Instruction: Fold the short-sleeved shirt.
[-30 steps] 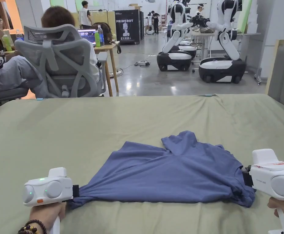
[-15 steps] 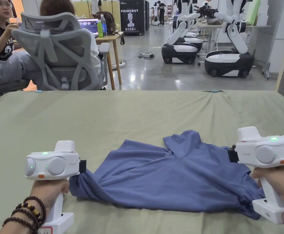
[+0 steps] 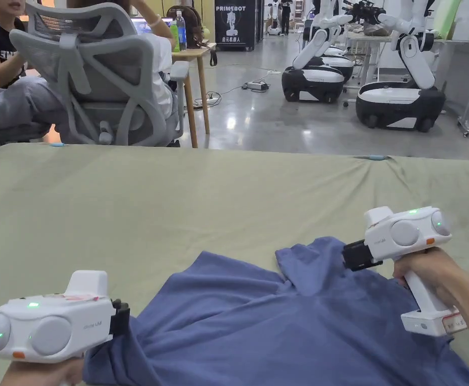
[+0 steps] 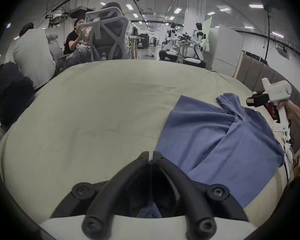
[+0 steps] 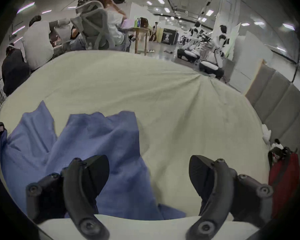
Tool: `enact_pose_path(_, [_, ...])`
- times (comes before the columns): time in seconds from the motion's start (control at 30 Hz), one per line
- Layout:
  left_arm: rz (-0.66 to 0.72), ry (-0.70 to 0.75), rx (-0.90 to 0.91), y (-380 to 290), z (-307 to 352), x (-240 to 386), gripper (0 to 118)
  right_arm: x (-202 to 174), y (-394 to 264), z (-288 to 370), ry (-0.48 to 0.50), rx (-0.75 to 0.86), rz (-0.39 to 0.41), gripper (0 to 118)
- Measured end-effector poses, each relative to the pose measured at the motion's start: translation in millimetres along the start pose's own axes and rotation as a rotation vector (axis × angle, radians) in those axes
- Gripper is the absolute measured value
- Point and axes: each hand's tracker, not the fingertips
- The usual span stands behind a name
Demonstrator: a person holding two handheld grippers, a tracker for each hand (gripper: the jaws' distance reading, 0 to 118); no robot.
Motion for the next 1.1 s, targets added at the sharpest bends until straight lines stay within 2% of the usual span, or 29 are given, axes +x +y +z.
enact_pose_path(0.07, [0.004, -0.004, -0.011, -1, -4, 0, 1, 4, -2, -26, 0.004, -0.092, 0.013, 85])
enact_pose_path(0.13, [0.015, -0.006, -0.018, 0, -10, -5, 1, 1, -10, -37, -0.038, -0.177, 0.011, 72])
enact_pose_path(0.17, [0.019, -0.005, -0.019, 0, -12, -4, 1, -5, -12, -23, 0.003, -0.147, -0.055, 63])
enact_pose_path(0.2, [0.021, -0.006, -0.022, 0, -13, -4, 1, -6, -10, -17, 0.005, -0.129, -0.111, 45])
enact_pose_path(0.23, [0.02, -0.005, -0.026, 1, -14, -5, 1, -8, -9, -13, 0.02, -0.155, -0.122, 26])
enact_pose_path(0.27, [0.018, 0.002, -0.027, 1, -15, -3, 1, -12, -8, -10, 0.022, -0.152, -0.096, 6])
enact_pose_path(0.3, [0.015, 0.006, -0.027, 1, -15, -1, 1, -21, -10, 9, 0.018, -0.165, -0.066, 0])
enact_pose_path(0.33, [0.013, 0.006, -0.024, 2, -14, 0, 1, -26, -10, 13, -0.001, -0.185, -0.027, 0])
enact_pose_path(0.43, [0.017, 0.004, -0.016, 10, -7, 0, 1, -29, -4, 28, -0.055, -0.115, -0.036, 0])
enact_pose_path(0.53, [0.013, 0.012, 0.032, 32, 11, 0, 1, -24, 7, 73, 0.01, -0.005, -0.069, 0])
enact_pose_path(0.57, [0.014, 0.013, 0.058, 42, 18, 0, 1, -12, 22, 70, -0.001, 0.029, -0.072, 0])
enact_pose_path(0.67, [0.014, 0.015, 0.135, 81, 46, 2, 1, -2, 46, 131, -0.037, 0.14, -0.041, 0])
enact_pose_path(0.77, [0.04, -0.008, 0.228, 135, 76, 2, 1, 8, 75, 200, -0.14, 0.246, -0.009, 0])
enact_pose_path(0.83, [0.093, -0.078, 0.262, 174, 92, 0, 1, 23, 94, 237, -0.171, 0.312, -0.017, 0])
enact_pose_path(1.0, [0.036, -0.023, 0.393, 279, 124, 6, 1, 67, 140, 323, -0.345, 0.453, -0.052, 0])
enact_pose_path(1.1, [0.026, -0.02, 0.474, 336, 135, 10, 1, 92, 163, 362, -0.413, 0.544, -0.129, 0])
